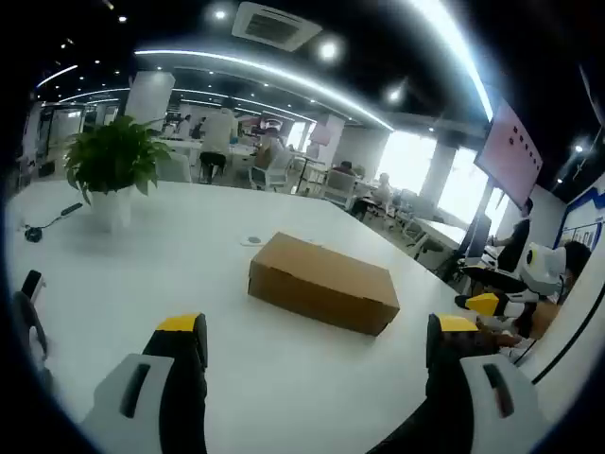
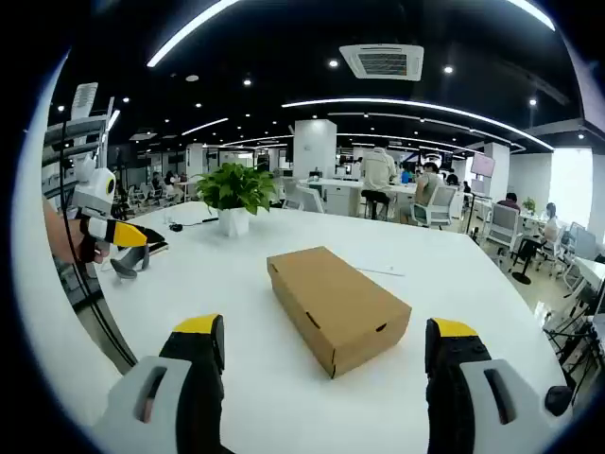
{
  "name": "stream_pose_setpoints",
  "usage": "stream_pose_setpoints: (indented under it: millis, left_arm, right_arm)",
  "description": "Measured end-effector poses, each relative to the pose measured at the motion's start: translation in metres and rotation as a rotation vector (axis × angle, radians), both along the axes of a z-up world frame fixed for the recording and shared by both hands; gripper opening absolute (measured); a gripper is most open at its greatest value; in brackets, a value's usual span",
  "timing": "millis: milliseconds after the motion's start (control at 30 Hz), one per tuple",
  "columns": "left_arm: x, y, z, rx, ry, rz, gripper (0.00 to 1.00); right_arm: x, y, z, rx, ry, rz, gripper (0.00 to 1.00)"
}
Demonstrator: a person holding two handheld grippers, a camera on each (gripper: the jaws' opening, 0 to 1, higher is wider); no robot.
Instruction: Operate the shoe box by opening the lid, removing the specified soft item, and placing it in the target area until the item is outside and the box remains undamaged.
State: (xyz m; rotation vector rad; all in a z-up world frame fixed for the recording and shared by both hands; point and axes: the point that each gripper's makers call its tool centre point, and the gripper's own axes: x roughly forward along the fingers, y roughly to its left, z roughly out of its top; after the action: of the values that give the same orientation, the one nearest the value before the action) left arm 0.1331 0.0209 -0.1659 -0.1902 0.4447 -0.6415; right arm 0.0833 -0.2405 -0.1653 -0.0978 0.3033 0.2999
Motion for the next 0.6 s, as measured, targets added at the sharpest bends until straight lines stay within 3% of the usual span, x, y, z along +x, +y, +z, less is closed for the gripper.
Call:
stream_pose_setpoints:
  millis: [433, 600]
  left_arm:
    - [0.0068, 0.0071, 0.0073, 0.009, -0.029, -0.002, 0.97]
    - [0.0069, 0.0079, 0.0048, 0.048, -0.047, -0.013, 0.99]
  right_arm:
    - [0.0007, 0.0033, 0.0078, 0.044, -0.019, 0.008, 0.89]
    - [0.0000, -0.0025, 0.0074, 0.035, -0.021, -0.020, 0.88]
